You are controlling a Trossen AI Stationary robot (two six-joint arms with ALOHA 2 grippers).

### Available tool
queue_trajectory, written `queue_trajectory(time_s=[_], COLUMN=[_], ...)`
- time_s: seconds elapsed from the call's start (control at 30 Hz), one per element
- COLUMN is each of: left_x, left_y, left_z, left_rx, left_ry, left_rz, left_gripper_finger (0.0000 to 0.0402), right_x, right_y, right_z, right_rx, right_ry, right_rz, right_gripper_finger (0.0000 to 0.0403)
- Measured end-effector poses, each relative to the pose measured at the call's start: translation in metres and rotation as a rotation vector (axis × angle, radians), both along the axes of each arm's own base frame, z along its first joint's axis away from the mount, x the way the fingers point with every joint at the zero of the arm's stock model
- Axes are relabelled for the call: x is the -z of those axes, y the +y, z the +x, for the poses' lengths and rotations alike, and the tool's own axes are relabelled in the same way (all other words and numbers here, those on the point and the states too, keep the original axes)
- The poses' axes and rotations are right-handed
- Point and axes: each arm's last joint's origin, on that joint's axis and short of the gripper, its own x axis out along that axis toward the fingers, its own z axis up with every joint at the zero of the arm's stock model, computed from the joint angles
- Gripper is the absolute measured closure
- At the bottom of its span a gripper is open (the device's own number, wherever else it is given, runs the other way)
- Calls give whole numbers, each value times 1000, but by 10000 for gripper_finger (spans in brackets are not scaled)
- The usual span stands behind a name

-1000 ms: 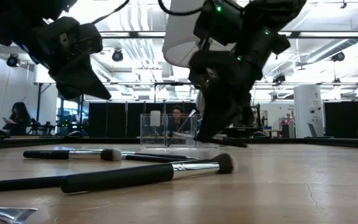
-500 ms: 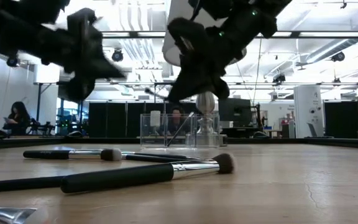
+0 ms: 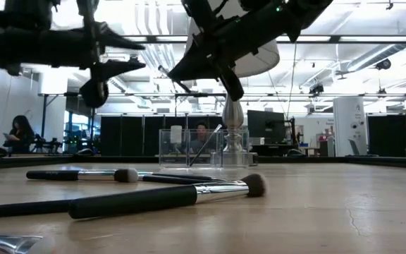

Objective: Put items in baskets/containers
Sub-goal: Put the eyeshadow brush into the transparent organizer

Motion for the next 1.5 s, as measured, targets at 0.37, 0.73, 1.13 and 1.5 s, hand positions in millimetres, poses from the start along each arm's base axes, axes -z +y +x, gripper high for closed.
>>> queue_trajectory(time_s=[0.37, 0.73, 1.13, 1.5], left_x=[1, 6, -1, 9], left_y=[14, 26, 39, 41], left_z=[12, 19, 46, 37], left_rx=[1, -22, 27, 14], left_ry=[65, 89, 93, 125], left_rz=[14, 17, 42, 9], left_gripper_finger=[250, 251, 251, 268], right_x=[-3, -3, -2, 0], right_y=[-9, -15, -17, -18], right_z=[2, 2, 2, 1], right_rx=[56, 69, 73, 69], right_ry=[-28, -49, -44, -36], right_rz=[4, -5, -2, -15], right_gripper_finger=[390, 390, 390, 390])
